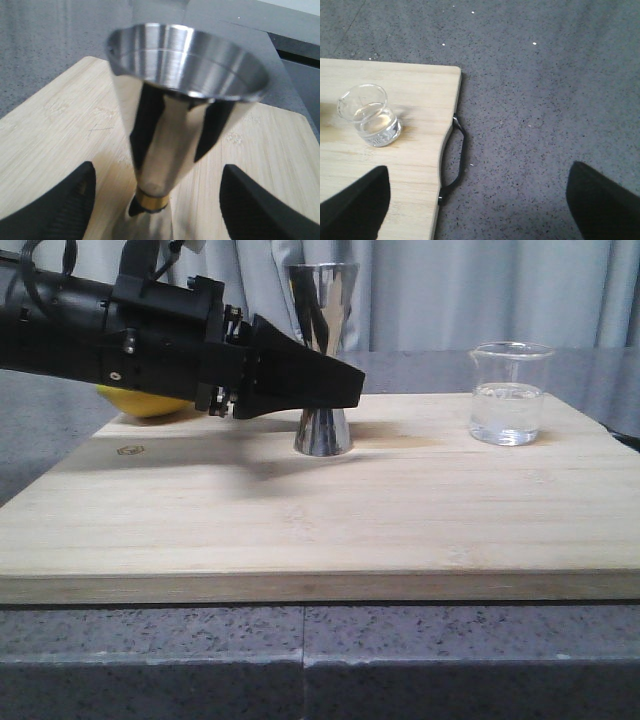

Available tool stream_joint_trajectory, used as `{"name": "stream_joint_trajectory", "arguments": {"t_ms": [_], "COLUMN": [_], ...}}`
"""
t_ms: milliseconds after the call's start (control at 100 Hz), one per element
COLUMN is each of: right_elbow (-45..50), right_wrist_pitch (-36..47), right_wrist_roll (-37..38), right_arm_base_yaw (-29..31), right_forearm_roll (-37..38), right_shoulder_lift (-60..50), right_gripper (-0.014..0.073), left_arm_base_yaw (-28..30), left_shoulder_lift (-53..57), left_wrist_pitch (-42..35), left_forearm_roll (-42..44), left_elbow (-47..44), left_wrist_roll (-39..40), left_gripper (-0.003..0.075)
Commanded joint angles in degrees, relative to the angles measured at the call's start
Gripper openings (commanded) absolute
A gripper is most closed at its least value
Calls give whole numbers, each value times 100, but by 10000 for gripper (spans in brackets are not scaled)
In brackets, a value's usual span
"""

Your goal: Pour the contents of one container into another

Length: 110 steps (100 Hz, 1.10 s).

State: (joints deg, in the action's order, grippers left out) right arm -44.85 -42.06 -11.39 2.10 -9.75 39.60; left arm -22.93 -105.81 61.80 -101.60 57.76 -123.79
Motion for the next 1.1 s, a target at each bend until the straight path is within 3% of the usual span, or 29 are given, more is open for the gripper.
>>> {"name": "stream_joint_trajectory", "arguments": {"t_ms": [0,1090], "right_elbow": [-198,-198], "right_wrist_pitch": [426,426], "right_wrist_roll": [-74,-74], "right_arm_base_yaw": [23,23], "right_forearm_roll": [-36,-36], "right_shoulder_lift": [46,46], "right_gripper": [647,647], "left_arm_base_yaw": [-48,-177], "left_shoulder_lift": [239,215], "left_wrist_pitch": [466,290], "left_forearm_roll": [-451,-451], "left_elbow": [161,341], "left_wrist_roll": [1,1], "left_gripper": [483,480]}}
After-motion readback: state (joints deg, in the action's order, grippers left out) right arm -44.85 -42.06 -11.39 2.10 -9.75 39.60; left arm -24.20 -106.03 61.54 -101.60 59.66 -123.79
